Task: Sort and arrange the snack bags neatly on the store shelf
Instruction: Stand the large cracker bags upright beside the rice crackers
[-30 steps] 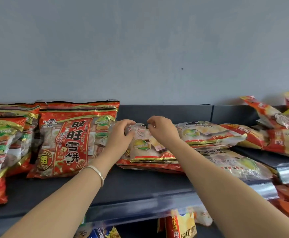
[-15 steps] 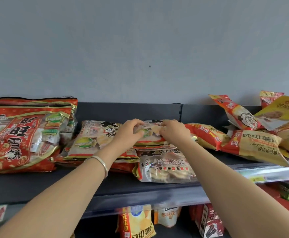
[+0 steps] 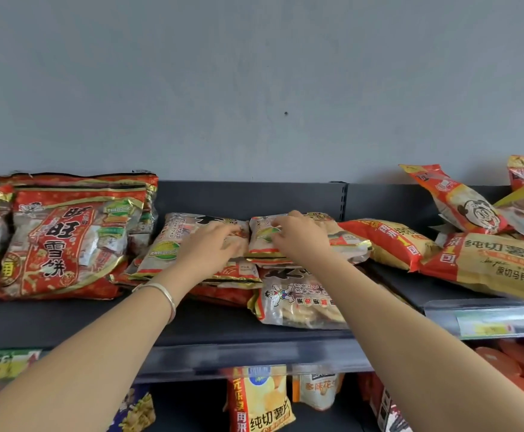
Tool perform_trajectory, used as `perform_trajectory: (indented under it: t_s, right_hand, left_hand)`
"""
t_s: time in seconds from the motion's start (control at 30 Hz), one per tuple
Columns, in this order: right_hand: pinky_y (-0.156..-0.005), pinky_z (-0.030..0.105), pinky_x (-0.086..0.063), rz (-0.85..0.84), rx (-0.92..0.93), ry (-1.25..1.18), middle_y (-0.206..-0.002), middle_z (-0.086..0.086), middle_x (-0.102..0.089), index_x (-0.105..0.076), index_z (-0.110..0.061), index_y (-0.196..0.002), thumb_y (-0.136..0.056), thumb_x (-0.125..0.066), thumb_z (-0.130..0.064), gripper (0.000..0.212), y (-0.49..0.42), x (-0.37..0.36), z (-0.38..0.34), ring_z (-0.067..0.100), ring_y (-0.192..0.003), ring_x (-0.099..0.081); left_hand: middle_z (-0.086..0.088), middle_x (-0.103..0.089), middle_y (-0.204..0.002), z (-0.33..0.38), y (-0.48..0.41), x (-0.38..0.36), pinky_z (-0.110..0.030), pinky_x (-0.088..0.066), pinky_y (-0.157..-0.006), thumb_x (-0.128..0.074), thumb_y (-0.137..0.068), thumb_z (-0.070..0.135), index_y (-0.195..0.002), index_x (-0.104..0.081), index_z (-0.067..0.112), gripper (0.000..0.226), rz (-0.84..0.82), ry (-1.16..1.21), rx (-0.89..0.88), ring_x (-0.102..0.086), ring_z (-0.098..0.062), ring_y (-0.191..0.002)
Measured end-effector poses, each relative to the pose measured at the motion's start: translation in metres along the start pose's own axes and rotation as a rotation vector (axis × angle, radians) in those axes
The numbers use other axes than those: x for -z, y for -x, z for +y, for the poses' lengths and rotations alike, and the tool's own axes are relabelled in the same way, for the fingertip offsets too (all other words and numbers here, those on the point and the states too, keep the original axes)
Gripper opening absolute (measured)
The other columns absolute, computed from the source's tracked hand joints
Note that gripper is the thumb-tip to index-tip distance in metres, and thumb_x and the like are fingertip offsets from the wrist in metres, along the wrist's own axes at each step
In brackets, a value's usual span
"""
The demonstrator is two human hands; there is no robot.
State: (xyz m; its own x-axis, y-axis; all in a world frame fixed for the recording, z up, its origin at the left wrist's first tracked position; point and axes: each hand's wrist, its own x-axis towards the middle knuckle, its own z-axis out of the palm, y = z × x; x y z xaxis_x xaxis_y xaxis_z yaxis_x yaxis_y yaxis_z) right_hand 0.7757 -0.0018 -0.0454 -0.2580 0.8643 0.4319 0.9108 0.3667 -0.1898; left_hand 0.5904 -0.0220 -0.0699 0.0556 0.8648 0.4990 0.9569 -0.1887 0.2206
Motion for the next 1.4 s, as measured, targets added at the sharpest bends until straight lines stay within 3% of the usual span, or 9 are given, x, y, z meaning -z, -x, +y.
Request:
perform_trajectory:
  t_s: [0.23,0.43,0.57,0.67,0.73,0.87,1.03,1.17,1.4]
  right_hand:
    - [-0.104,0.048,-0.041,-0.189,0.307,-0.017,-0.140,0.007,-0.049,-0.051,-0.024,-0.137,-0.097,-0.044,-0.045,0.046,-0.001,-0.021,-0.082,0.028,-0.124,-0.050]
    - [-0.108,0.052,-0.029,-0.242,0.459,0.135,-0.153,0.002,-0.033,-0.027,-0.035,-0.150,-0.090,-0.048,-0.061,0.068,0.002,-0.045,-0.132,0.030,-0.138,-0.035]
    - [-0.117,0.059,-0.012,-0.204,0.529,0.130,-0.160,-0.002,-0.020,-0.016,-0.043,-0.151,-0.087,-0.047,-0.068,0.076,0.004,-0.060,-0.148,0.030,-0.146,-0.020]
    - [-0.113,0.068,-0.004,-0.216,0.600,0.304,-0.162,-0.001,-0.010,-0.015,-0.044,-0.150,-0.084,-0.050,-0.069,0.079,0.005,-0.070,-0.153,0.034,-0.148,-0.009]
    - [-0.111,0.070,-0.008,-0.163,0.581,0.363,-0.161,0.002,-0.014,-0.025,-0.038,-0.146,-0.088,-0.054,-0.056,0.067,0.002,-0.073,-0.150,0.037,-0.147,-0.011]
    - [-0.112,0.067,-0.015,-0.082,0.478,0.313,-0.155,0.000,-0.029,-0.036,-0.029,-0.138,-0.093,-0.048,-0.051,0.052,-0.006,-0.068,-0.141,0.035,-0.144,-0.022]
    - [-0.104,0.053,-0.037,0.012,0.333,0.023,-0.134,-0.003,-0.051,-0.046,-0.027,-0.123,-0.098,-0.040,-0.050,0.034,-0.015,-0.045,-0.127,0.027,-0.120,-0.054]
    - [-0.089,0.044,-0.049,0.056,0.242,-0.078,-0.139,0.000,-0.050,-0.041,-0.026,-0.135,-0.100,-0.038,-0.048,0.041,-0.021,-0.029,-0.118,0.028,-0.111,-0.059]
    - [-0.076,0.029,-0.045,0.059,0.250,-0.129,-0.138,0.001,-0.050,-0.039,-0.024,-0.136,-0.101,-0.041,-0.043,0.040,-0.023,-0.036,-0.111,0.024,-0.112,-0.059]
  left_hand:
    - [0.001,-0.052,-0.133,-0.073,0.029,0.034,-0.043,-0.042,-0.096,-0.044,-0.096,0.037,-0.126,-0.055,0.031,0.032,0.117,-0.118,0.240,-0.049,-0.024,-0.121]
    - [-0.009,-0.050,-0.139,-0.119,0.055,0.038,-0.035,-0.037,-0.102,-0.047,-0.098,0.021,-0.135,-0.050,0.011,0.038,0.109,0.476,0.467,-0.045,-0.026,-0.127]
    - [-0.011,-0.042,-0.145,-0.132,0.067,0.024,-0.040,-0.035,-0.107,-0.044,-0.100,0.026,-0.142,-0.039,0.011,0.045,0.021,0.574,0.552,-0.041,-0.028,-0.131]
    - [-0.010,-0.047,-0.138,-0.131,0.065,0.021,-0.043,-0.048,-0.094,-0.045,-0.100,0.026,-0.140,-0.042,0.014,0.042,0.044,0.871,0.696,-0.049,-0.029,-0.122]
    - [-0.012,-0.054,-0.128,-0.128,0.062,0.021,-0.040,-0.053,-0.081,-0.048,-0.099,0.023,-0.134,-0.047,0.013,0.036,0.030,1.053,0.769,-0.055,-0.030,-0.113]
    - [-0.017,-0.061,-0.118,-0.127,0.050,0.023,-0.037,-0.054,-0.075,-0.058,-0.093,0.019,-0.123,-0.054,0.008,0.032,-0.017,1.228,0.826,-0.060,-0.031,-0.103]
    - [-0.017,-0.063,-0.107,-0.126,0.041,0.031,-0.045,-0.051,-0.090,-0.062,-0.089,0.013,-0.117,-0.048,0.009,0.032,-0.254,1.151,0.879,-0.062,-0.032,-0.098]
    - [-0.017,-0.061,-0.103,-0.134,0.031,0.030,-0.047,-0.046,-0.097,-0.069,-0.084,0.030,-0.113,-0.044,0.013,0.042,-0.282,1.168,0.951,-0.060,-0.035,-0.100]
    - [-0.013,-0.067,-0.106,-0.120,0.028,0.009,-0.032,-0.047,-0.057,-0.074,-0.080,0.028,-0.120,-0.053,0.011,0.049,-0.304,1.158,0.974,-0.064,-0.029,-0.090]
